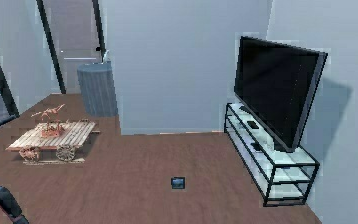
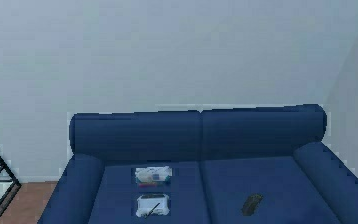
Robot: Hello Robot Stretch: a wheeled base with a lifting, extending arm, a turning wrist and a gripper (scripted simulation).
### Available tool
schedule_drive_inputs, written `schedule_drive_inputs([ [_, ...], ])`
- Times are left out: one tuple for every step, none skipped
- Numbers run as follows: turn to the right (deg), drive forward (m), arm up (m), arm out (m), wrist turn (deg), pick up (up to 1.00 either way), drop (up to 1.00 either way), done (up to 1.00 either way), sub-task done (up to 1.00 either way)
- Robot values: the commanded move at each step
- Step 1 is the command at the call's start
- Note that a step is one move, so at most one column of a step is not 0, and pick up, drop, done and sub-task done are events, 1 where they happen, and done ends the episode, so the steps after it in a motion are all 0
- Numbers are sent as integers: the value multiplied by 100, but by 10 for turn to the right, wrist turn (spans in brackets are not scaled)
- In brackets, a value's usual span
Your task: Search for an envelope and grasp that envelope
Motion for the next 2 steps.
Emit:
schedule_drive_inputs([
  [0,0,0,50,0,0,0,0,0],
  [0,0,0,0,450,0,0,0,0],
])
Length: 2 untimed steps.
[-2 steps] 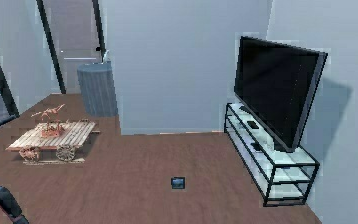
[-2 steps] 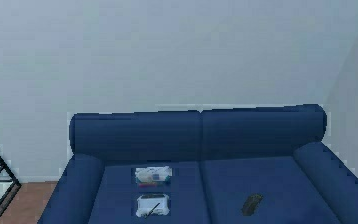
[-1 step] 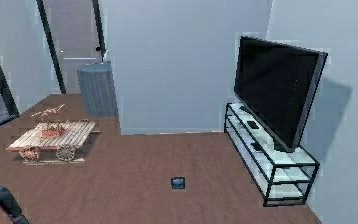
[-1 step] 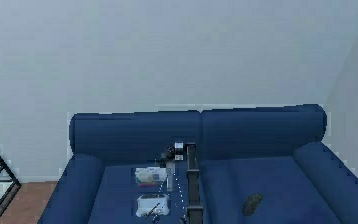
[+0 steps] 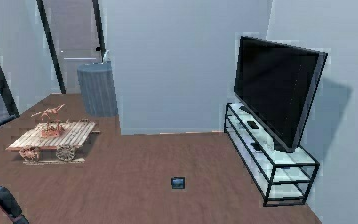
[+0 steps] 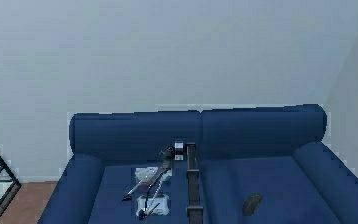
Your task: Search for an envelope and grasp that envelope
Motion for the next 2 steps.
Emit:
schedule_drive_inputs([
  [0,0,0,0,450,0,0,0,0],
  [0,0,0,0,450,0,0,0,0],
])
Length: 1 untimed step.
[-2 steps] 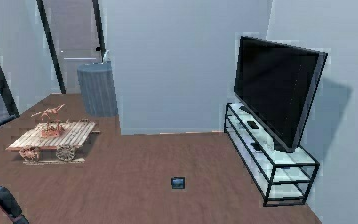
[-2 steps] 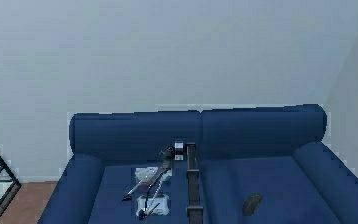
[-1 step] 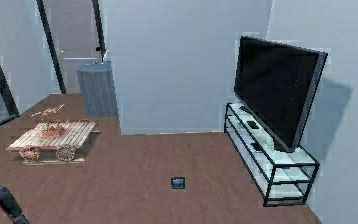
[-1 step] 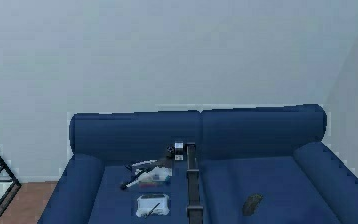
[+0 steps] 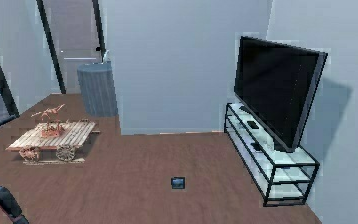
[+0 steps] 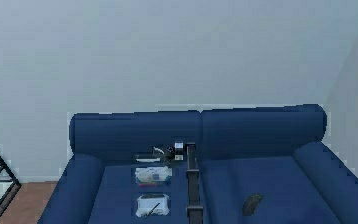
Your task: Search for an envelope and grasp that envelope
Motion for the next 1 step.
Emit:
schedule_drive_inputs([
  [0,0,0,0,180,0,0,0,0],
])
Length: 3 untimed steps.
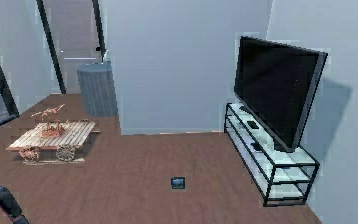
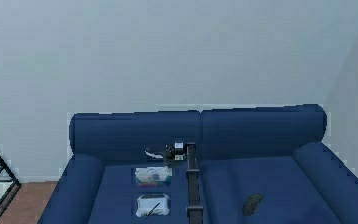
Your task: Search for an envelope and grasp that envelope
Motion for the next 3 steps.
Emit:
schedule_drive_inputs([
  [0,0,-30,0,0,0,0,0,0],
  [0,0,0,0,0,100,0,0,0],
  [0,0,10,0,0,0,0,0,0],
])
